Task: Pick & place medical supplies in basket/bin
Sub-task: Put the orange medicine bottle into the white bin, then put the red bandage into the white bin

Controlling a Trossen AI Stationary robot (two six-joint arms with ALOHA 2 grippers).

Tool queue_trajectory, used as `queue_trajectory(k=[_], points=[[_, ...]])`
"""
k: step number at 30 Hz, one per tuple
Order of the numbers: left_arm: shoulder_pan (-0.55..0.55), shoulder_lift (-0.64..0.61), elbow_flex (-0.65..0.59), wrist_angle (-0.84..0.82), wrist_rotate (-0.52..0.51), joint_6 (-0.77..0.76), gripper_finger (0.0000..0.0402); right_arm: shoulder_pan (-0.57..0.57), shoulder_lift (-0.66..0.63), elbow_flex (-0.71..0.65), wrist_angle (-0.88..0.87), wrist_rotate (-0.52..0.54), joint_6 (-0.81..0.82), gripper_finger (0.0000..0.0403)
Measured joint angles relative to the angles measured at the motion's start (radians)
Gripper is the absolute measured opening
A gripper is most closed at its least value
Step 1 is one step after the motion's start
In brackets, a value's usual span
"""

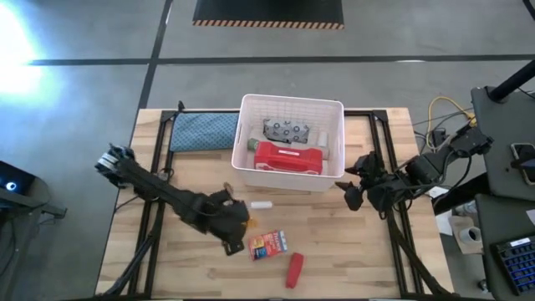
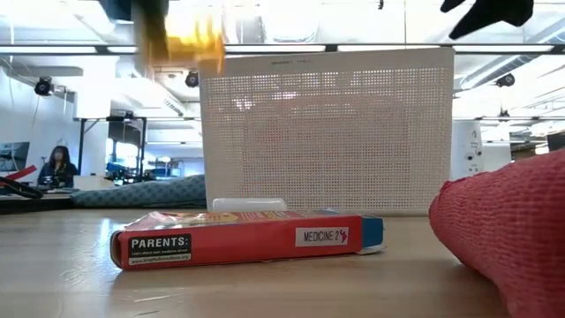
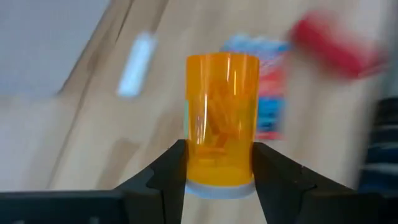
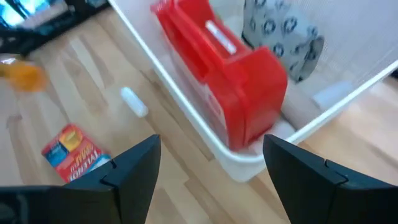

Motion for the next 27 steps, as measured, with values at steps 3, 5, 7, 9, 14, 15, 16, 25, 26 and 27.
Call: queue_trajectory(k=[3, 5, 7, 9, 14, 15, 16, 25, 26, 27], points=[[-0.025, -0.041, 0.166, -0.004, -0.096, -0.018, 0.0141, 0.001, -0.014, 0.018, 0.001, 0.036, -0.031, 0.0267], [-0.025, -0.047, 0.268, -0.005, -0.245, 0.029, 0.0141, 0.001, -0.023, 0.032, 0.001, 0.076, -0.052, 0.0265], [0.000, -0.039, 0.350, -0.004, -0.405, 0.131, 0.0141, 0.001, -0.029, 0.047, 0.004, 0.108, -0.073, 0.0263], [0.062, -0.033, 0.407, -0.003, -0.492, 0.264, 0.0141, 0.001, -0.036, 0.059, 0.005, 0.128, -0.090, 0.0262], [0.339, -0.033, 0.419, 0.039, -0.432, 0.504, 0.0143, 0.006, -0.034, 0.082, 0.011, 0.130, -0.105, 0.0265], [0.402, -0.033, 0.401, 0.067, -0.395, 0.537, 0.0146, 0.009, -0.034, 0.083, 0.017, 0.126, -0.105, 0.0267], [0.467, -0.032, 0.383, 0.107, -0.344, 0.560, 0.0149, 0.014, -0.034, 0.083, 0.025, 0.123, -0.104, 0.0267], [0.756, -0.031, 0.175, 0.302, -0.070, 0.536, 0.0219, 0.137, -0.007, 0.081, 0.041, 0.094, 0.005, 0.0265], [0.756, -0.033, 0.170, 0.276, -0.060, 0.511, 0.0229, 0.150, -0.002, 0.080, 0.038, 0.094, 0.023, 0.0265], [0.750, -0.038, 0.170, 0.241, -0.048, 0.492, 0.0238, 0.161, 0.002, 0.078, 0.032, 0.094, 0.039, 0.0265]])
